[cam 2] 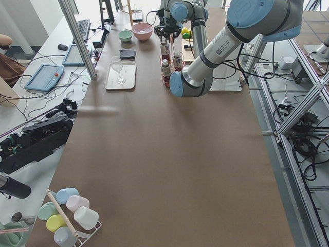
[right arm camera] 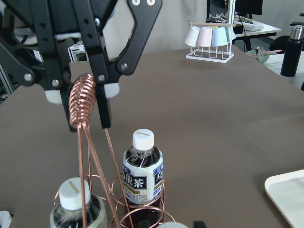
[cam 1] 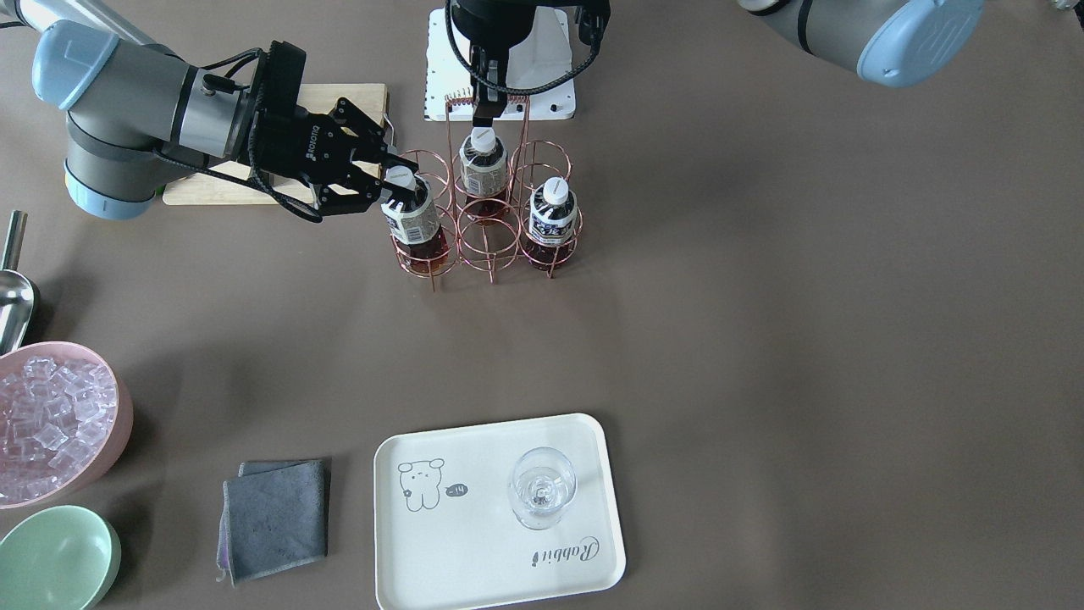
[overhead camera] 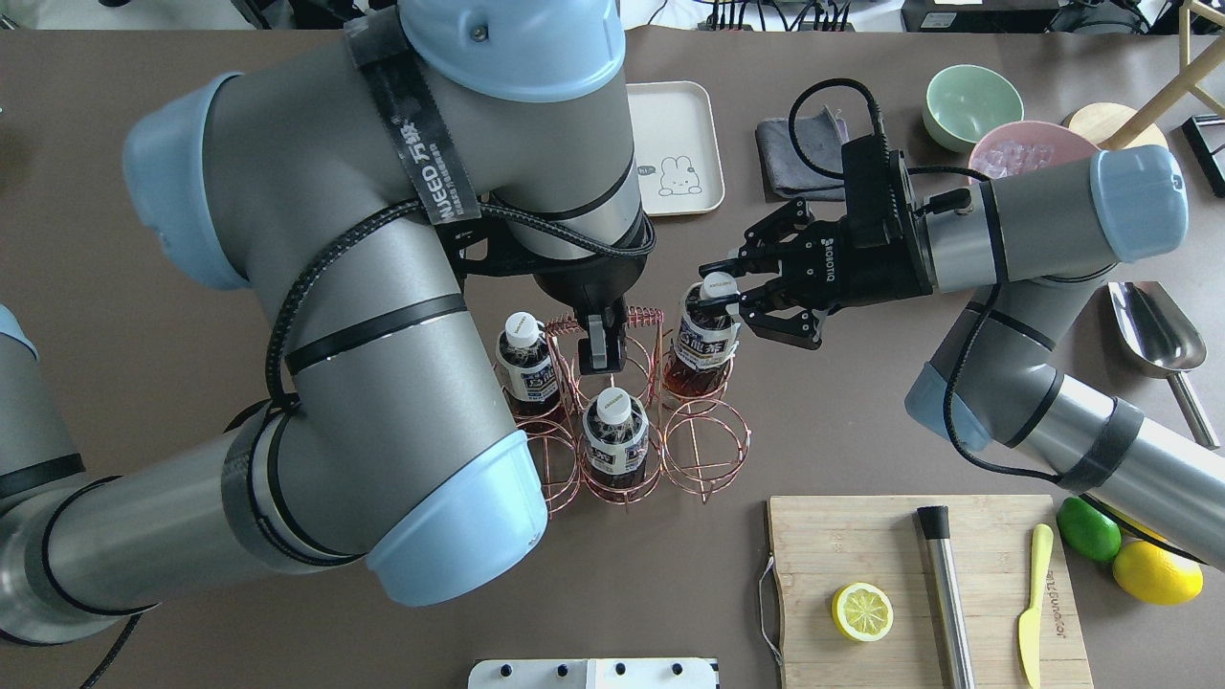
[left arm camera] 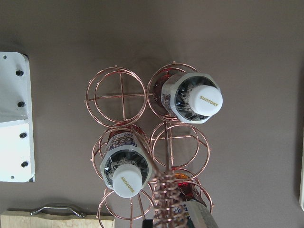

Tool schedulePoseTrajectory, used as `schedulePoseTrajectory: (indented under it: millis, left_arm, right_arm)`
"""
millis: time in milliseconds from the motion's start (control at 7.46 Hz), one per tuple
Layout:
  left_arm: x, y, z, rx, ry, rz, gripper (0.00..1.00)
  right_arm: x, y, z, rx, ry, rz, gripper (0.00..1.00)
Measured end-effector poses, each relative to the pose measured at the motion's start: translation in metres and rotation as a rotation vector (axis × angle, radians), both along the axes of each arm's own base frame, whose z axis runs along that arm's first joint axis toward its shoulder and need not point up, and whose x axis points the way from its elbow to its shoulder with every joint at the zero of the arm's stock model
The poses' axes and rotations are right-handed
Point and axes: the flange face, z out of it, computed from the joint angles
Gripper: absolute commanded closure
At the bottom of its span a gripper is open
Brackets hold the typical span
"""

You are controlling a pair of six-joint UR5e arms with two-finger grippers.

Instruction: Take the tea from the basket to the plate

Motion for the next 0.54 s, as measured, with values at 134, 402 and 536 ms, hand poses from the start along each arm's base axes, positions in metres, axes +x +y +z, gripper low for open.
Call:
schedulePoseTrajectory:
  millis: [134,402,536]
  left_arm:
    - [0.000,0.000,0.000,0.000,0.000,0.000,1.00]
    - [0.000,0.000,0.000,-0.002,-0.002,0.000,1.00]
    - [0.000,0.000,0.001,-0.002,-0.002,0.000,1.00]
  right_arm:
    - [0.010,-0.004,-0.011,-0.018,-0.015,0.004,1.00]
    - [0.033,-0.020,-0.041,-0.068,-0.047,0.005,1.00]
    - [0.048,-0.032,-0.058,-0.090,-0.064,0.011,1.00]
